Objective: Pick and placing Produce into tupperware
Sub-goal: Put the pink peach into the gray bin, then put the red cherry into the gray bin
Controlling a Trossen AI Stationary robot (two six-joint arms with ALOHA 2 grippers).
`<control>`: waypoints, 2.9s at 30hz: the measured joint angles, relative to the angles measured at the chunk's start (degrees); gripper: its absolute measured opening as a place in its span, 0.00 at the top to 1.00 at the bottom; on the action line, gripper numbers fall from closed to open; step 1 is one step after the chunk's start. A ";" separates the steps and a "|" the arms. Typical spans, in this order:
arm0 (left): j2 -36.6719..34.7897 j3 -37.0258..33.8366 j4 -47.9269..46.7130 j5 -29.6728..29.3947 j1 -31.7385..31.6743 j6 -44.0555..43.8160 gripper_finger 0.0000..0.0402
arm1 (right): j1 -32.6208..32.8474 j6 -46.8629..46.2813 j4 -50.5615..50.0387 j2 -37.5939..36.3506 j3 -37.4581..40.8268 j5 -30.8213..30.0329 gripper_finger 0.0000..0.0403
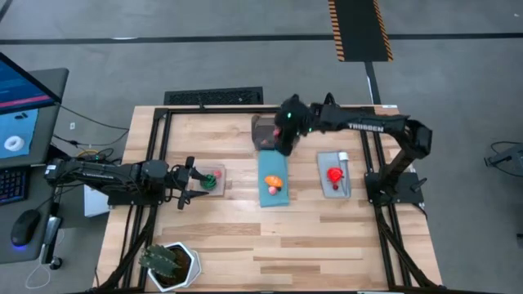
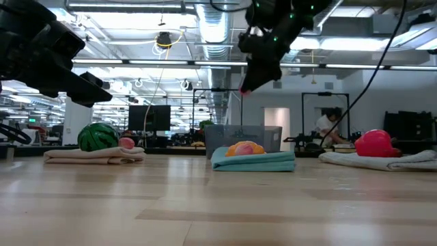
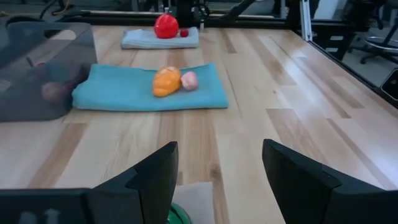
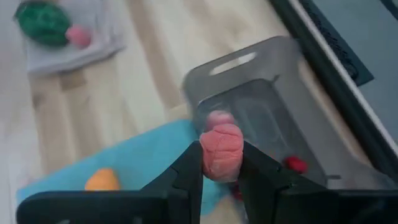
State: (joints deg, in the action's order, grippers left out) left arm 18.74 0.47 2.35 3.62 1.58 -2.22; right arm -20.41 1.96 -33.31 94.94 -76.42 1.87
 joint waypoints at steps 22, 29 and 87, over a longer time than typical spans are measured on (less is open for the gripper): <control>-0.02 0.00 -0.04 -0.24 0.00 -0.30 0.44 | -10.83 0.65 2.77 13.53 -7.46 11.58 0.73; 0.00 0.00 -0.07 -0.44 0.02 -0.39 0.44 | -11.02 2.53 -2.12 17.19 -11.88 11.58 0.62; 0.00 0.00 -0.28 -1.33 0.02 0.05 0.44 | 40.06 -58.09 -45.82 14.73 2.64 -18.65 0.57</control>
State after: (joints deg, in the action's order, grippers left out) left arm 18.74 0.47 2.07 2.28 1.61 -2.17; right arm 19.65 -56.13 -79.14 109.66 -73.78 -16.79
